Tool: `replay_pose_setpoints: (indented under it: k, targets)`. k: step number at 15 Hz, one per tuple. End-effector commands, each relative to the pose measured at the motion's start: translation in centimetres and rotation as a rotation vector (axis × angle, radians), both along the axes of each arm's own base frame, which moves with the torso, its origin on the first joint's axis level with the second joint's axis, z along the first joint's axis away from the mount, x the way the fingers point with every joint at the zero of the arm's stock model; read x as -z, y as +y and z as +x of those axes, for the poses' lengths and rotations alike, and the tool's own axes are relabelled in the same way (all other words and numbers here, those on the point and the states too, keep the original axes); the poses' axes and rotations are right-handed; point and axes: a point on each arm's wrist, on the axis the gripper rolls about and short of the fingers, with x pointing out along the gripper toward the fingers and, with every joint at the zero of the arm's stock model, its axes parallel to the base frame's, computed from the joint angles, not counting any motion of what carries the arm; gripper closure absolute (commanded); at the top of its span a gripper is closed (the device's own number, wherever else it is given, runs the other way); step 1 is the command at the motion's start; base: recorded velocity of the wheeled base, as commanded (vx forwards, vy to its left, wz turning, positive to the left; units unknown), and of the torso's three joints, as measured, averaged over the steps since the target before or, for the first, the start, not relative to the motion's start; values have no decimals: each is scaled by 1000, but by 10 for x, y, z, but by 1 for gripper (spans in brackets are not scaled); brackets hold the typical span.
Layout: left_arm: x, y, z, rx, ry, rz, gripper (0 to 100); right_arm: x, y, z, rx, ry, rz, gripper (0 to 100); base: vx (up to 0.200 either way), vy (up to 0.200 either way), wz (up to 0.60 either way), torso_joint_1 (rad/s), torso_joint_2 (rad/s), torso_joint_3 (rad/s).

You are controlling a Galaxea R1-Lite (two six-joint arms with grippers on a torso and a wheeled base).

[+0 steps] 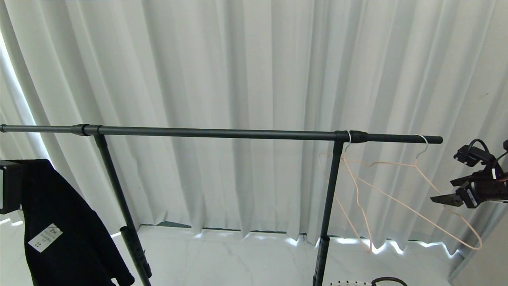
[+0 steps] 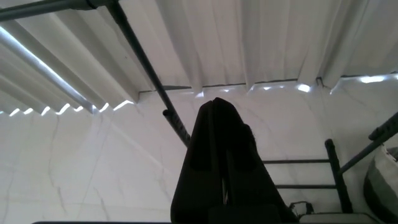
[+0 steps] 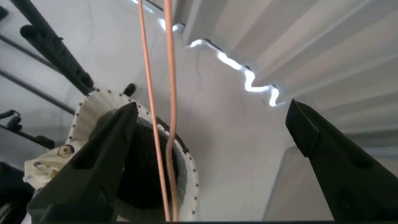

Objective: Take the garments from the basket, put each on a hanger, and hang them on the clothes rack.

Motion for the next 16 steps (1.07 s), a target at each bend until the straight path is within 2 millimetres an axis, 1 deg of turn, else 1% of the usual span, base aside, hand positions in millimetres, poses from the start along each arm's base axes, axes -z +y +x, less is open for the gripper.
replay_pose_setpoints:
  k: [1,3,4,6,13,14,16]
  targets:
    - [-1,0,-4,0,-12,10,100,15,-2,12,-19,26,28,0,0,0,0,0,0,0]
    - [-3,0,-5,18,-23,43,100,24,-1,19,-36,39,46,0,0,0,0,0,0,0]
    - [-6,0,-6,25,-57,58,100,28,-2,22,-38,47,50,0,0,0,0,0,0,0]
    - [-9,0,-4,24,-90,61,100,35,-2,22,-45,62,70,0,0,0,0,0,0,0]
    - [-11,0,-4,25,-103,62,100,44,1,27,-57,78,81,0,0,0,0,0,0,0]
    - [-11,0,-5,24,-106,61,100,47,0,29,-57,75,80,100,0,0,0,0,0,0]
    - [-12,0,-5,24,-109,63,100,47,-1,33,-56,66,76,100,0,0,0,0,0,0]
